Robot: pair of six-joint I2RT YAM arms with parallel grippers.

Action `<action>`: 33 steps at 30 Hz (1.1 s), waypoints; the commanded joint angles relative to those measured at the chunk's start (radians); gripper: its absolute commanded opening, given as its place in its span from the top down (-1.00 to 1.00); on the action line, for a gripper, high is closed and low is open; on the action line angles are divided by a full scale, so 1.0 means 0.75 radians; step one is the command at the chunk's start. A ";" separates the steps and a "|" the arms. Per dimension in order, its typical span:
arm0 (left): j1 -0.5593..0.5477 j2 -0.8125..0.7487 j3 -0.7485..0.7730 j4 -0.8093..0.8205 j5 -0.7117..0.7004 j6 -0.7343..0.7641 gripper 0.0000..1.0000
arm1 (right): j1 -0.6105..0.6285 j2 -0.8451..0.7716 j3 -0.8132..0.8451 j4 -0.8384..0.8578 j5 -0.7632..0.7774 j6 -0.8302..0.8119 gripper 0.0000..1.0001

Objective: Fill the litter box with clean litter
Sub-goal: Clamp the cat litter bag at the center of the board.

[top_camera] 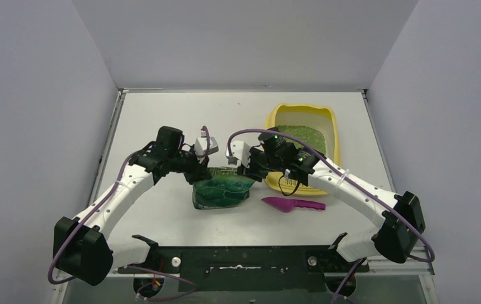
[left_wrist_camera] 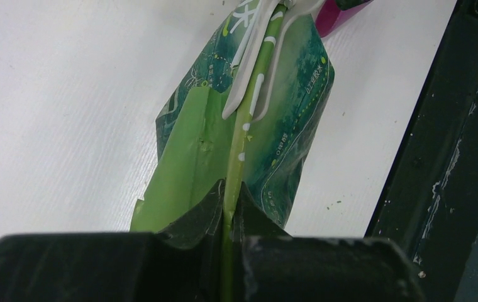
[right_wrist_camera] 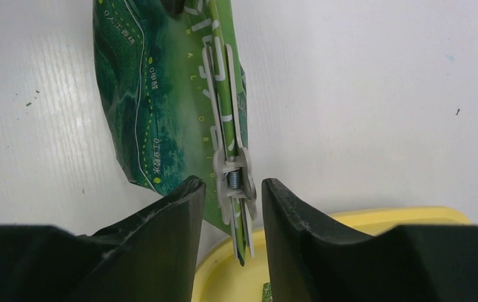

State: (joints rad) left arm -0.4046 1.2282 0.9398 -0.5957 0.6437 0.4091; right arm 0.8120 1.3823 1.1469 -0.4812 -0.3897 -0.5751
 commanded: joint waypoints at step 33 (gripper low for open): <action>0.002 -0.058 0.043 0.019 0.170 0.023 1.00 | -0.019 -0.019 -0.039 0.079 0.007 -0.020 0.32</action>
State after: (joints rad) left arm -0.4023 1.2266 0.9398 -0.6010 0.6666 0.4236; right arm 0.8043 1.3838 1.1271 -0.4725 -0.3927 -0.6075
